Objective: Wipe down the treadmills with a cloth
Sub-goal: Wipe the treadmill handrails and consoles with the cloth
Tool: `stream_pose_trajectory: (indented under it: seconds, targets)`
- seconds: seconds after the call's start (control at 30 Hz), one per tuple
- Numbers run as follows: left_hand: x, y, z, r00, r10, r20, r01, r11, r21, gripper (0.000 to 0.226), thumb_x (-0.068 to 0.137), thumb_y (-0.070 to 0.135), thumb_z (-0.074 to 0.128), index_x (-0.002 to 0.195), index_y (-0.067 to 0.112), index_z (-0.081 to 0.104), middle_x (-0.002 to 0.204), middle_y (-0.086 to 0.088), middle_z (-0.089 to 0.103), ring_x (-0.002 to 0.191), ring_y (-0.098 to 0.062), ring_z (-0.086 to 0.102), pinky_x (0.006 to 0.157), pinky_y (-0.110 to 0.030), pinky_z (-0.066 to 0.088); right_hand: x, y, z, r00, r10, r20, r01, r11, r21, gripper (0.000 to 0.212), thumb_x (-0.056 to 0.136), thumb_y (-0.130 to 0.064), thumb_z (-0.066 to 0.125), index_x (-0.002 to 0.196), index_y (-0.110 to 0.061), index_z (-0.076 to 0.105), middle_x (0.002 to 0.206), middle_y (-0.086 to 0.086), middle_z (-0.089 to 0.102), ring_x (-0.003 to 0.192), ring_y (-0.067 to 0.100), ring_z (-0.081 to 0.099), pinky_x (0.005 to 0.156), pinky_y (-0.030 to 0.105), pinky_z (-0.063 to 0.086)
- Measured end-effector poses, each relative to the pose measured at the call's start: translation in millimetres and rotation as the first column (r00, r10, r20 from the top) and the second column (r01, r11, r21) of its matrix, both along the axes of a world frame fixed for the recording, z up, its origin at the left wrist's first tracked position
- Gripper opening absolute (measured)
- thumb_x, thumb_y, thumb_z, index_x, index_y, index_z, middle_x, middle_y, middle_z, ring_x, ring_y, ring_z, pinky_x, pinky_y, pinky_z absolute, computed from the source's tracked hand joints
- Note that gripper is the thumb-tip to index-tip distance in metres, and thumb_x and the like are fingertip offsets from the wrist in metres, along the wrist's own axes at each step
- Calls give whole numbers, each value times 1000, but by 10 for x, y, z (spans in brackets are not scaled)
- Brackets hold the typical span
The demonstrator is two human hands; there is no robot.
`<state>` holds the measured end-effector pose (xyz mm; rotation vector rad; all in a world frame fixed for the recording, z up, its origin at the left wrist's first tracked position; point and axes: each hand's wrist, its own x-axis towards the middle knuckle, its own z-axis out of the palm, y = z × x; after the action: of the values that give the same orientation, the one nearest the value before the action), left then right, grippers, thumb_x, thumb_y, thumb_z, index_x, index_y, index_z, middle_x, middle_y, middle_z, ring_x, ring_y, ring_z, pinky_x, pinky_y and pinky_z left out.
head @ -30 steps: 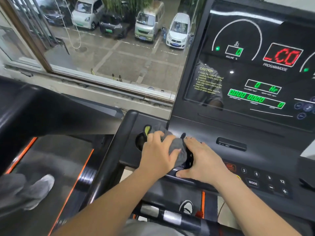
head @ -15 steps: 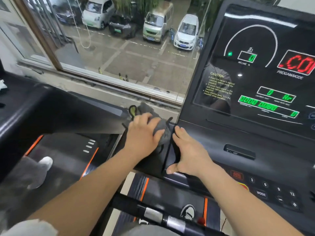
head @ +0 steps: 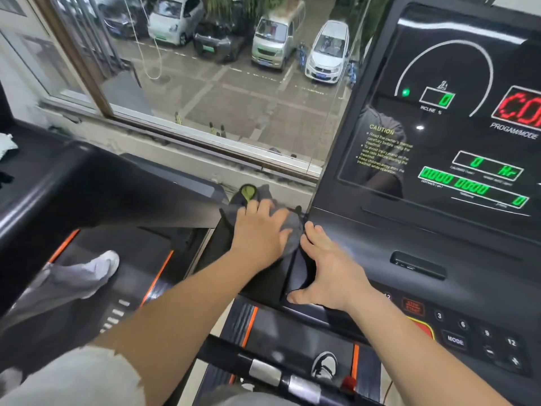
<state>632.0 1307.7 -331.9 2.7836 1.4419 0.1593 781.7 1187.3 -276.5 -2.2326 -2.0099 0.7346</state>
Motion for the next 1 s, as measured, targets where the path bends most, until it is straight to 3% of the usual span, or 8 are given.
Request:
stream_pose_trajectory:
  seconds: [0.2, 0.3, 0.43, 0.63, 0.77, 0.87, 0.93, 1.0]
  targets:
    - [-559, -608, -6, 984, -56, 167, 75, 991, -109, 42, 94, 56, 41, 111, 23, 61, 95, -6, 61, 89, -34, 57, 71, -43, 50, -2, -6, 9, 1000, 8, 7, -8, 1000, -5, 135, 57, -71, 82, 164, -29, 10, 167, -21, -16, 154, 1, -11, 124, 31, 21]
    - [-493, -539, 24, 994, -1, 107, 17, 988, -151, 47, 94, 60, 35, 114, 25, 59, 106, -6, 61, 102, -35, 56, 77, -44, 51, 1, -3, -8, 1000, 6, 8, -6, 1000, -3, 136, 57, -72, 82, 164, -27, 10, 168, -19, -16, 155, 3, -11, 124, 30, 16]
    - [-90, -479, 57, 971, 237, -38, -240, 958, -158, 39, 99, 56, 38, 118, 26, 56, 123, -9, 55, 125, -40, 44, 92, -52, 42, 15, 0, -23, 999, 39, 19, -39, 999, 7, 135, 60, -73, 80, 164, -25, 9, 169, -14, -15, 155, 4, -12, 126, 29, 9]
    - [-268, -944, 9, 938, 310, 158, -284, 944, -167, 44, 94, 60, 33, 108, 24, 55, 104, -10, 57, 98, -37, 54, 72, -44, 55, 129, -37, -17, 994, 105, 34, -106, 994, 40, 134, 63, -78, 75, 164, -19, 7, 171, -8, -11, 156, 9, -10, 126, 30, 10]
    - [-505, -1524, -59, 926, 326, 191, -278, 930, -239, 46, 91, 61, 38, 103, 21, 59, 100, -7, 56, 93, -34, 56, 74, -44, 54, 117, -62, -4, 990, 128, 52, -130, 991, 20, 136, 57, -82, 70, 162, -16, 14, 171, -6, -6, 157, 17, 0, 125, 36, 21]
    - [-779, -1795, -105, 940, 338, 43, -299, 880, -370, 54, 89, 68, 33, 108, 26, 61, 103, -2, 57, 104, -28, 58, 83, -40, 52, 10, -169, 3, 989, 149, -15, -149, 988, 37, 101, 72, -67, 72, 150, -13, 39, 166, 3, 22, 153, 21, 20, 119, 42, 33]
    - [-866, -1850, -3, 897, 415, 150, -349, 876, -333, 51, 91, 65, 35, 103, 23, 63, 98, -2, 59, 100, -26, 59, 82, -39, 50, -86, -270, -13, 976, 218, -25, -214, 972, 99, 71, 83, -53, 72, 138, -12, 53, 153, 7, 42, 143, 24, 36, 112, 39, 38]
    - [-876, -1850, 127, 804, 514, 298, -450, 854, -260, 45, 93, 61, 39, 100, 25, 64, 94, -1, 59, 97, -24, 57, 81, -39, 49, -191, -355, -39, 956, 292, 6, -290, 946, 144, 59, 88, -46, 69, 135, -13, 58, 150, 5, 46, 141, 24, 39, 111, 36, 37]
